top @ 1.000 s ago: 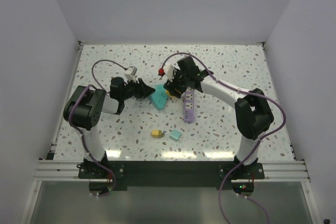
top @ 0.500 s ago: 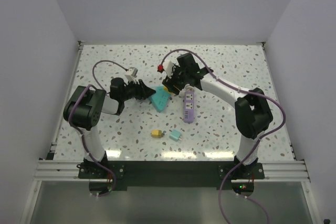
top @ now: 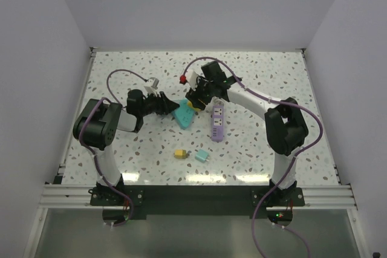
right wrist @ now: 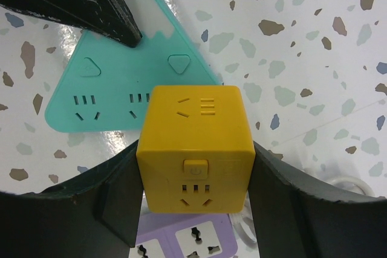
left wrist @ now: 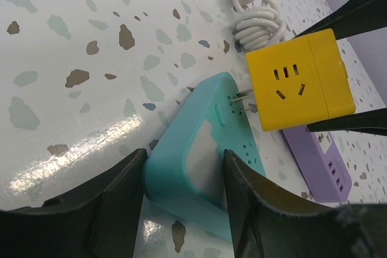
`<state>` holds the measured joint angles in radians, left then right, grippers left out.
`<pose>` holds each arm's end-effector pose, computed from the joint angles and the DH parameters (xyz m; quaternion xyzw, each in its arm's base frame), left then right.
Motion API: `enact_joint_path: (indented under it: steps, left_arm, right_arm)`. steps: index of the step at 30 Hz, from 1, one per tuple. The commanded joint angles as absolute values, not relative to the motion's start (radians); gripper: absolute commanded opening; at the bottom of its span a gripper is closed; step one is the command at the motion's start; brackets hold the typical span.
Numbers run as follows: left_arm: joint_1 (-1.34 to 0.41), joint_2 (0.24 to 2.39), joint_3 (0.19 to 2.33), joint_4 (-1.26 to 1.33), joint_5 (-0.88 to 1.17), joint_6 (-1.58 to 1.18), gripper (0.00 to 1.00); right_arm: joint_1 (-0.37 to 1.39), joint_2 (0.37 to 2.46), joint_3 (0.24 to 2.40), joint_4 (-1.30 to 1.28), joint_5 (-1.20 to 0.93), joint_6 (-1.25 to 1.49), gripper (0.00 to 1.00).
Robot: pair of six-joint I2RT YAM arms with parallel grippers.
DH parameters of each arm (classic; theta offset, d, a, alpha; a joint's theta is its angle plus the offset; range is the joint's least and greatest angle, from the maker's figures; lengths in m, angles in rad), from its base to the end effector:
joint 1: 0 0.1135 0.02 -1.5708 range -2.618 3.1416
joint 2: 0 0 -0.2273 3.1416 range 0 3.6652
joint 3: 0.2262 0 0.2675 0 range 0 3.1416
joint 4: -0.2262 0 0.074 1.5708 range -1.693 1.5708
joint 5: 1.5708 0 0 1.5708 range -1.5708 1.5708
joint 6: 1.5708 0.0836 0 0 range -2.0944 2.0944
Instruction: Insert the plug
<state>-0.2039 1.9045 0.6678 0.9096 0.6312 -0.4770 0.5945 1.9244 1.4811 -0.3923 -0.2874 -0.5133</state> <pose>0.3529 -0.1234 0.0562 0.0740 0.7901 -0.4227 0.4377 0.3706 0.2791 0.1548 -0.5296 0.7584 0.1480 0.3500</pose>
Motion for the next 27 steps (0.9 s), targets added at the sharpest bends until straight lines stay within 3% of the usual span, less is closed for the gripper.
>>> enact_joint_path:
  steps: [1,27]
  left_arm:
    - [-0.212,1.91,0.652,0.839,0.643,-0.382,0.0]
    - [-0.213,1.922,0.675,0.831,0.64,-0.367,0.0]
  right_arm:
    - [0.592,1.931,1.531,-0.391,-0.302,-0.518,0.0]
    - [0.592,1.944,1.555,-0.48,-0.325,-0.517,0.0]
